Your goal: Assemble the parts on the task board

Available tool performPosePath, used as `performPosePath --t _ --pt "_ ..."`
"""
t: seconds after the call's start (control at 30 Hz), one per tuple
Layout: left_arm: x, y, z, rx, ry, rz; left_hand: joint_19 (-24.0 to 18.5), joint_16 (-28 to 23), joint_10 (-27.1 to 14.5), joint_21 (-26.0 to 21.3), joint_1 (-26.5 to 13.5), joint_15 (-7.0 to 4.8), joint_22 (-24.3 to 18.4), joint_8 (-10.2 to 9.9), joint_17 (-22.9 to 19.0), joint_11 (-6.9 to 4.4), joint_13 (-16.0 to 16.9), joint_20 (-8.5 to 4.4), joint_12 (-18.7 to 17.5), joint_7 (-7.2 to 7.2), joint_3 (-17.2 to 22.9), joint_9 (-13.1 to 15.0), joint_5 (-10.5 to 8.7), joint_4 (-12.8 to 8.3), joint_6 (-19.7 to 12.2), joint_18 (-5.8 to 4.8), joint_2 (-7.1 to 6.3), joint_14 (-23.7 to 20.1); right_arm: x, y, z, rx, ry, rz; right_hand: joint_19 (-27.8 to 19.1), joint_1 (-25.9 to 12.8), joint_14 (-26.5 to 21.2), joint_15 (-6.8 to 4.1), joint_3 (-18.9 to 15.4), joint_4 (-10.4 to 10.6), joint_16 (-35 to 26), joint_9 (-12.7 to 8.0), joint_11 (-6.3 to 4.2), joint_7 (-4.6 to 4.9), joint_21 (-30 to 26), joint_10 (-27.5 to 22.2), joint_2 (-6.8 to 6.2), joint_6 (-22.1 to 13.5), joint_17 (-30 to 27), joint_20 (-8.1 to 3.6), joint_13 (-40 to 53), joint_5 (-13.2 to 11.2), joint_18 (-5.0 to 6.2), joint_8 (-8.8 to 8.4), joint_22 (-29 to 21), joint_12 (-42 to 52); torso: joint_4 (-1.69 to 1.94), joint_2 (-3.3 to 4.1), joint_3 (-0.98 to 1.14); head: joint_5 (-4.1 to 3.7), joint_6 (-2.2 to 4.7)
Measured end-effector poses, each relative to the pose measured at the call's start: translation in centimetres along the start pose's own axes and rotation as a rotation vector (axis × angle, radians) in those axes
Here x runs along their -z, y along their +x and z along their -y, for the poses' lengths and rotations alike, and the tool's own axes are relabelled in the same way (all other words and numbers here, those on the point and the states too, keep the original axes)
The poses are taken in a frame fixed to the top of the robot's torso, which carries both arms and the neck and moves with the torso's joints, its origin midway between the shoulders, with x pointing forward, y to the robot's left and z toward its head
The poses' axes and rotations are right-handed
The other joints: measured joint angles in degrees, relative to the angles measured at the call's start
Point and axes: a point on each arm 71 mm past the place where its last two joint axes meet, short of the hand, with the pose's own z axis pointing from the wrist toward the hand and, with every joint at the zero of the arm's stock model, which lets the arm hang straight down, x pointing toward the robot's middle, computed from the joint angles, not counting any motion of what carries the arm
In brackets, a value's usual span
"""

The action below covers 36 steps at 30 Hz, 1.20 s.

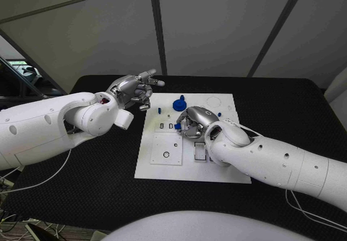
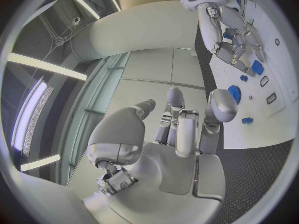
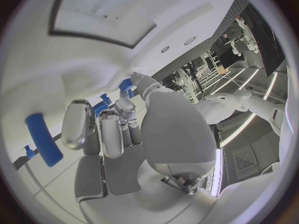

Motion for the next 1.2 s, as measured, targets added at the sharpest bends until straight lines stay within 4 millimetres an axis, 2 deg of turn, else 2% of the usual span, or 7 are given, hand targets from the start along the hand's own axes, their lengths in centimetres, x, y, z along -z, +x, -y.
performPosePath --t 0.27,0.57,0.67,0.9,1.13,1.2 --pt "0.01 -0.01 -0.02 0.000 -0.003 -0.001 0.0 0.0 0.0 0.0 0.0 0.00 0.0 0.0 0.0 0.00 0.0 0.00 0.0 0.00 0.0 0.0 0.00 0.0 0.0 0.00 0.00 0.0 0.05 0.03 0.16 0.007 0.004 -0.009 -0.2 0.0 -0.2 0.20 -0.5 0.0 -0.1 -0.1 0.24 0.33 -0.2 -0.6 0.00 -0.7 0.0 0.21 -0.3 0.3 0.00 -0.28 -0.2 0.0 0.00 -0.01 -0.02 0.00 -0.01" --pt "0.00 0.01 -0.04 -0.001 -0.005 -0.002 0.0 0.2 0.0 0.0 0.0 0.00 0.0 0.0 0.0 0.00 0.0 0.00 0.0 0.00 0.0 0.0 -0.24 0.0 0.0 0.00 0.00 0.0 0.10 0.00 0.32 0.010 0.008 -0.013 -0.2 0.0 -0.2 0.19 -0.6 0.0 -0.1 -0.1 0.24 0.15 -0.2 -0.6 0.01 -0.9 0.0 0.20 0.0 1.3 0.00 -0.28 -0.2 0.0 0.00 -0.02 0.00 0.01 -0.03" --pt "-0.02 0.05 -0.05 -0.001 -0.006 -0.003 0.0 0.2 0.0 0.0 0.0 0.00 0.0 0.0 0.0 0.00 0.0 0.00 0.0 0.00 0.0 0.0 -0.24 0.0 0.0 0.00 0.00 0.0 0.11 -0.01 0.33 0.010 0.008 -0.013 -0.2 0.6 -0.2 0.19 -0.3 -0.3 -0.1 0.2 0.23 -0.01 -0.2 -0.6 0.56 0.1 0.0 0.21 0.4 1.3 0.00 0.48 0.2 0.5 0.00 -0.02 0.00 0.01 0.03" --pt "-0.05 0.07 -0.08 -0.004 -0.009 -0.004 0.0 0.2 0.0 0.0 0.0 0.00 0.0 0.0 0.0 0.00 0.0 0.00 0.0 0.00 0.0 0.0 -0.24 0.0 0.0 0.00 0.00 0.0 0.12 -0.02 0.20 0.009 0.003 -0.012 0.1 1.6 -0.1 0.11 0.8 -1.0 0.3 1.1 -1.22 -1.26 0.2 0.9 1.63 4.0 0.0 -0.12 1.2 0.1 0.00 2.85 1.1 1.6 0.00 -0.02 0.00 -0.13 -0.04" --pt "-0.07 0.07 -0.10 -0.005 -0.011 -0.004 0.0 0.2 0.0 0.0 0.0 0.00 0.0 0.0 0.0 0.00 -0.1 0.00 0.0 0.00 0.2 0.0 -0.24 -0.2 0.0 0.00 0.00 0.0 0.09 -0.12 0.16 0.006 0.000 -0.006 1.0 1.1 -0.1 -0.96 1.7 -1.0 0.9 1.4 -2.43 -2.37 0.9 2.5 2.54 6.5 0.0 -0.96 2.4 -0.2 0.00 4.41 2.4 2.6 0.00 -0.01 -0.01 -0.18 -0.20" --pt "-0.08 0.06 -0.10 -0.006 -0.011 -0.004 0.0 0.2 0.0 0.0 0.0 0.00 0.0 0.0 0.0 0.00 -0.1 0.00 0.0 0.00 0.2 0.0 -0.24 -0.2 0.0 0.00 0.00 0.0 0.08 -0.14 0.17 0.005 0.000 -0.003 1.4 1.1 -0.1 -1.41 1.9 -1.2 0.9 1.4 -2.73 -2.24 1.2 3.2 2.69 6.6 0.0 -1.36 2.8 -0.4 0.00 4.96 2.8 3.1 0.00 0.00 -0.01 -0.19 -0.26"
